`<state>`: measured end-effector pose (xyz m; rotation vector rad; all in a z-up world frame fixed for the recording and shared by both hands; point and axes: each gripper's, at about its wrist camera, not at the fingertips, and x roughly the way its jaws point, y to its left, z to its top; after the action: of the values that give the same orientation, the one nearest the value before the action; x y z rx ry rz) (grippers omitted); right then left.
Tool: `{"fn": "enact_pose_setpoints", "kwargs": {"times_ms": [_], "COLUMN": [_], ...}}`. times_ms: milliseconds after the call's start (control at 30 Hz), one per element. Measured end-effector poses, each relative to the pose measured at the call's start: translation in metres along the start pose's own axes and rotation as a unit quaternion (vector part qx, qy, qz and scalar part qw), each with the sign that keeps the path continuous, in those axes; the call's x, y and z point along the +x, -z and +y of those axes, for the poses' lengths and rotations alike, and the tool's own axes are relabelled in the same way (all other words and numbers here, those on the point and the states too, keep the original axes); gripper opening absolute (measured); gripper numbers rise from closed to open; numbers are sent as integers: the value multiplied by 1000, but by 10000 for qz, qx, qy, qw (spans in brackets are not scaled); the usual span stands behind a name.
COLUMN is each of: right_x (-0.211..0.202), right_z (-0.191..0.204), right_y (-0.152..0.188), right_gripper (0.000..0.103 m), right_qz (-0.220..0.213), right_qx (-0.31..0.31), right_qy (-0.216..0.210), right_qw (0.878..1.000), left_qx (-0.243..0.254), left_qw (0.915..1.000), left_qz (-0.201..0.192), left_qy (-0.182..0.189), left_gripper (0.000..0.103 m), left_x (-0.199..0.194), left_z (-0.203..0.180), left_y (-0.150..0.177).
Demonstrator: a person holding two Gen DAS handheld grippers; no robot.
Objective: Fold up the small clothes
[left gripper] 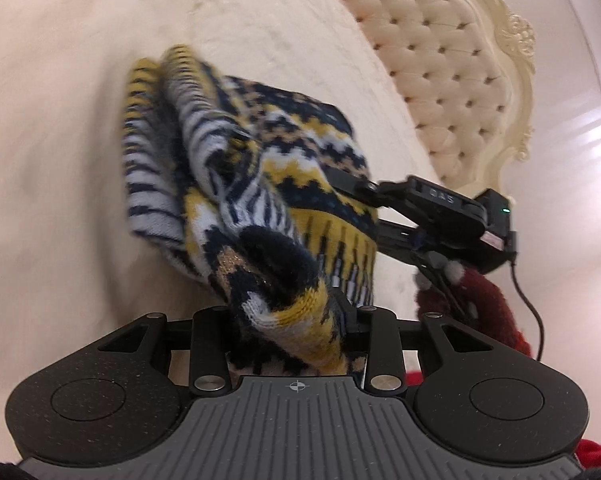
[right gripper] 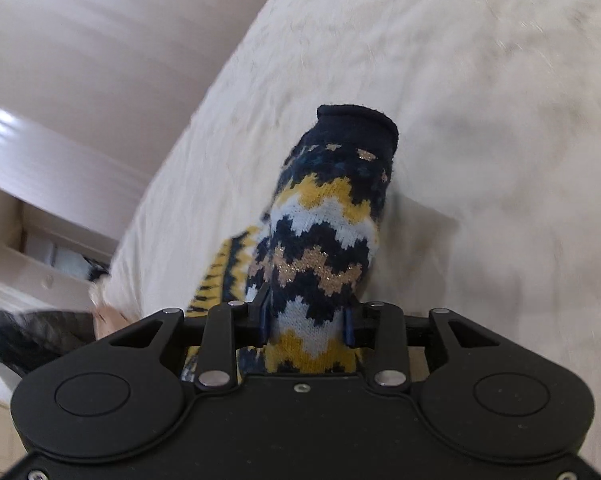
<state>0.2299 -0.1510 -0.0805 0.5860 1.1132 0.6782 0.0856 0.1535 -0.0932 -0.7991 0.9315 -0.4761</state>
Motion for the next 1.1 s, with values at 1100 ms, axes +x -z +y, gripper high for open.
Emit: {"fn": "enact_pose_setpoints", "kwargs": {"times_ms": [1100], "right_x": [-34], "right_z": [22], "right_y": [77], "right_gripper": [71], "right_qz": [-1766], "right_qx": [-888], "right_qy": [1551], "right_qw": [9679], "left_qx": [2017], "left_qw": [9489], "left_qz": [-1253], "left_qy": [-2077], "left_gripper": [59], "left_x": [40], "left_z": [-61], "left_y": [-42]}}
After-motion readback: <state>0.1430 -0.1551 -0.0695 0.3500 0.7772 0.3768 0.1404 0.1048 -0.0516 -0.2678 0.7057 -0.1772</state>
